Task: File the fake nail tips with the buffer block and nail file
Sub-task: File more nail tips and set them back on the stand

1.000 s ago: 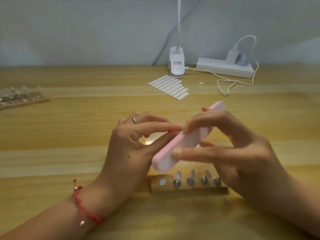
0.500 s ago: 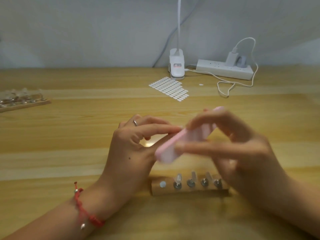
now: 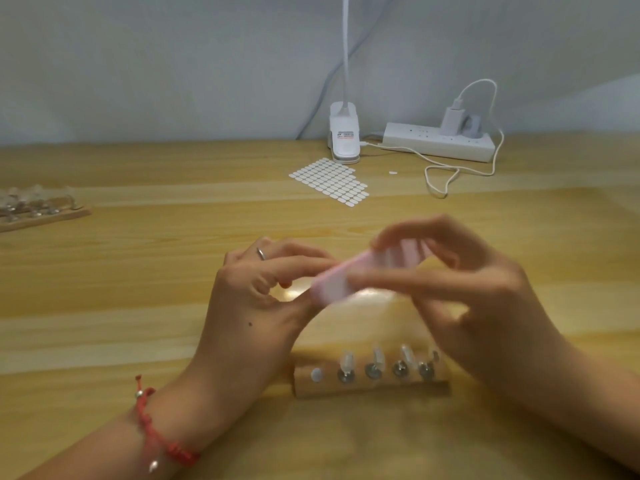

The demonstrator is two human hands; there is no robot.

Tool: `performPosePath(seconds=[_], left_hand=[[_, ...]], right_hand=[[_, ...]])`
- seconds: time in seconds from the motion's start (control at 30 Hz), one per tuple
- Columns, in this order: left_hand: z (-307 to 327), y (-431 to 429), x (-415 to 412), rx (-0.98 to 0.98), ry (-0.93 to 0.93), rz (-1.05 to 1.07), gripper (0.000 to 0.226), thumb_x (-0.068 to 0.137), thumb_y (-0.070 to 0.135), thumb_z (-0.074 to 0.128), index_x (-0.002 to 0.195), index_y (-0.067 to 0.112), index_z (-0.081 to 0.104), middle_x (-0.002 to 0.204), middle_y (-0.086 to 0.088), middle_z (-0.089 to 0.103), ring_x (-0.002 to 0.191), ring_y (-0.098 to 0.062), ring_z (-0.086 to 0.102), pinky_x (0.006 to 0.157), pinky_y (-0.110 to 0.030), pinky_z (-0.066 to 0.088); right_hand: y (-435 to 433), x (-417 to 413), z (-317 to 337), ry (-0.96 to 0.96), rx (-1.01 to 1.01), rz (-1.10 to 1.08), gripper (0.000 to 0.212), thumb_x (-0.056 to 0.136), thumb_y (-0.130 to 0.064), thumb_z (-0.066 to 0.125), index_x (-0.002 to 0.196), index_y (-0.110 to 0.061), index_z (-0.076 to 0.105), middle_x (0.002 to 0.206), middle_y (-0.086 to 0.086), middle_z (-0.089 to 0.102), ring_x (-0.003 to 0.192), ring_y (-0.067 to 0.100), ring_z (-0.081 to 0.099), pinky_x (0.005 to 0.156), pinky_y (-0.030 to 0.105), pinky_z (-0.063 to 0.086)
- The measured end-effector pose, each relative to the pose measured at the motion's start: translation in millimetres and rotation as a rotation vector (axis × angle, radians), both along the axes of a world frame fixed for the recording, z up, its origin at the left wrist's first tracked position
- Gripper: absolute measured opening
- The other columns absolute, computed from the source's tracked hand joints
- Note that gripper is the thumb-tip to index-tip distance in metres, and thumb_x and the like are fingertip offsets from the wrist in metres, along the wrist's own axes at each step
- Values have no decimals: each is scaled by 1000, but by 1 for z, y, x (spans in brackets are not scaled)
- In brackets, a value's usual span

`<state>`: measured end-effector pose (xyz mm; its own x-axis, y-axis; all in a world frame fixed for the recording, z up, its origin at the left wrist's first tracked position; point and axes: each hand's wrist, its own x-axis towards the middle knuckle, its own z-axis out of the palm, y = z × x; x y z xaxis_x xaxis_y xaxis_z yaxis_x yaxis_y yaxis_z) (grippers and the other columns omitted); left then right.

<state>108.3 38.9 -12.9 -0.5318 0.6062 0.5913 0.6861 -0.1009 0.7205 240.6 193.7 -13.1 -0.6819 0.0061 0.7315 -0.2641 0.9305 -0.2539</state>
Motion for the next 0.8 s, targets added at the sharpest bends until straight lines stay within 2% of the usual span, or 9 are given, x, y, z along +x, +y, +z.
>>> performPosePath(seconds=[0.07,0.17,0.33,0.43,0.5,0.57,0.67,0.73,0.8], left_hand=[[-1,-1,-1,-13,6,-17,28,71,47,69,99,45,69,93,23,69,82,-12,60,76,-51,43],[-1,1,-1,8,-43,11,13,69,47,77,79,40,75,86,22,70,75,-11,57,74,-52,43],[-1,0,-3,0,-94,-40,18,66,47,76,83,44,75,85,23,70,81,-15,61,74,-48,45],[-1,1,-2,14,-99,-28,17,65,50,78,79,43,72,81,25,69,74,-12,57,73,-42,44],[-1,1,-2,10,-126,-49,17,65,47,79,80,41,75,82,22,70,76,-16,59,74,-42,45],[-1,1,-4,15,-153,-67,19,64,43,80,82,37,76,83,18,71,79,-17,61,72,-35,48],[-1,1,-5,45,-223,-58,13,68,36,76,80,32,76,81,18,72,71,-6,56,68,-15,44],[0,1,-5,49,-275,-59,11,70,34,72,80,33,76,80,22,72,68,0,53,68,-6,40],[0,1,-6,29,-305,-45,12,71,37,71,81,33,76,82,23,72,71,1,57,68,-4,39]], right_hand=[[-5,1,-2,-25,73,36,62,80,23,64,116,-26,63,111,10,61,107,28,62,95,41,51],[14,1,5,-31,6,-52,66,76,24,68,118,-26,60,111,9,62,106,29,62,84,42,57],[-2,0,-3,-52,52,61,71,72,30,64,116,-25,66,113,10,61,108,29,61,96,44,50],[12,1,4,-33,-15,-37,63,78,26,65,118,-23,63,110,11,62,105,31,63,85,48,55],[4,1,1,-31,2,-7,66,76,28,65,117,-23,65,110,11,62,106,28,62,86,46,55],[-10,0,-4,-57,58,77,65,76,27,63,114,-25,70,111,10,61,108,23,61,98,41,49],[7,-1,2,-48,14,-39,63,78,27,65,113,-25,65,107,11,63,101,22,63,93,31,50],[21,0,10,20,-57,-128,53,82,17,67,115,-24,62,107,11,63,100,18,63,95,25,50],[23,1,14,49,-92,-97,42,87,3,67,115,-27,64,109,9,62,106,13,61,100,21,48]])
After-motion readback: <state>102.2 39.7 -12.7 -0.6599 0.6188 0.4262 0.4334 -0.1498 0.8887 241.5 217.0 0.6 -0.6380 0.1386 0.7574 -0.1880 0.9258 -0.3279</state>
